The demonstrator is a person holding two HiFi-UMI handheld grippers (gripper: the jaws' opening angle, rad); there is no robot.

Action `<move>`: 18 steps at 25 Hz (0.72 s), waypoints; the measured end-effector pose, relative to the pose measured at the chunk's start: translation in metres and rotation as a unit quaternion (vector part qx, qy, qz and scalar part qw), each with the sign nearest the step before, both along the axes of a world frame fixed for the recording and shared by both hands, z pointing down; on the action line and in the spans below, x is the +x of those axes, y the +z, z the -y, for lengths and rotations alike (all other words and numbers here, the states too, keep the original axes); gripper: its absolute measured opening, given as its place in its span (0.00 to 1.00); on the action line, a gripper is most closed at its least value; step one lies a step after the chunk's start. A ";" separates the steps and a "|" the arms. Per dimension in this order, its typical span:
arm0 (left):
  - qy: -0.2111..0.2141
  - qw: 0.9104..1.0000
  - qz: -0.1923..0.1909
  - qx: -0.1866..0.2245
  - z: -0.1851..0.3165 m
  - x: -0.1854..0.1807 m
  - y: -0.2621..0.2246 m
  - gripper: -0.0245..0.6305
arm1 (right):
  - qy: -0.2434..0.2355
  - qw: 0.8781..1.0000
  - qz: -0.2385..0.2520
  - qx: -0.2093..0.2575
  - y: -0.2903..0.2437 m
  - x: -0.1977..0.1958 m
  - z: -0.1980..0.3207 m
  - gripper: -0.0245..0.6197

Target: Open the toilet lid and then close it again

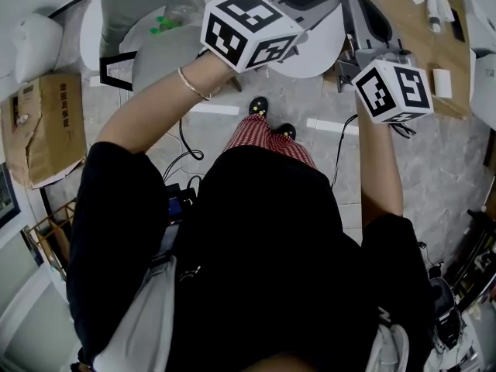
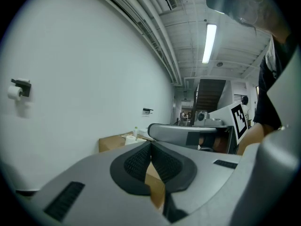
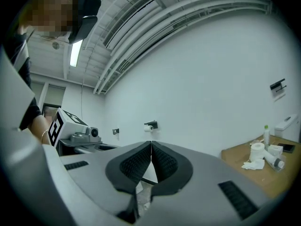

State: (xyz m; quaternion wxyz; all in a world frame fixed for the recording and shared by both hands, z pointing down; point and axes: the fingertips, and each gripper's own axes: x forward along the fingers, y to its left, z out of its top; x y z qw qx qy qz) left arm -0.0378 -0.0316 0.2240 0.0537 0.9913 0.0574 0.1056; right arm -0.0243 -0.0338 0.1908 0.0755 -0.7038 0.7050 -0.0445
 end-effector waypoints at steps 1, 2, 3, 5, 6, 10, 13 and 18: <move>0.000 1.000 0.000 0.000 0.001 -0.001 -0.001 0.04 | -0.003 1.000 -0.001 0.001 -0.001 -0.001 0.001 0.07; -0.001 1.000 -0.001 -0.001 0.002 -0.003 -0.003 0.04 | -0.005 1.000 -0.001 0.002 -0.003 -0.002 0.003 0.07; -0.003 1.000 -0.001 -0.002 0.003 -0.005 -0.004 0.04 | -0.007 1.000 -0.002 0.004 -0.004 -0.004 0.003 0.07; -0.004 1.000 -0.001 -0.003 0.005 -0.009 -0.006 0.04 | -0.010 1.000 -0.002 0.005 -0.005 -0.008 0.004 0.07; -0.004 1.000 0.000 -0.003 0.005 -0.011 -0.006 0.04 | -0.011 1.000 -0.002 0.005 -0.006 -0.011 0.005 0.07; -0.002 1.000 0.002 -0.002 0.009 -0.022 -0.010 0.04 | -0.017 1.000 -0.005 0.005 -0.010 -0.020 0.007 0.07; -0.005 1.000 0.005 -0.006 0.011 -0.029 -0.011 0.04 | -0.019 1.000 -0.006 0.006 -0.012 -0.024 0.005 0.07; -0.019 1.000 0.001 -0.007 0.019 -0.037 -0.015 0.04 | -0.020 1.000 -0.007 0.005 -0.013 -0.027 0.004 0.07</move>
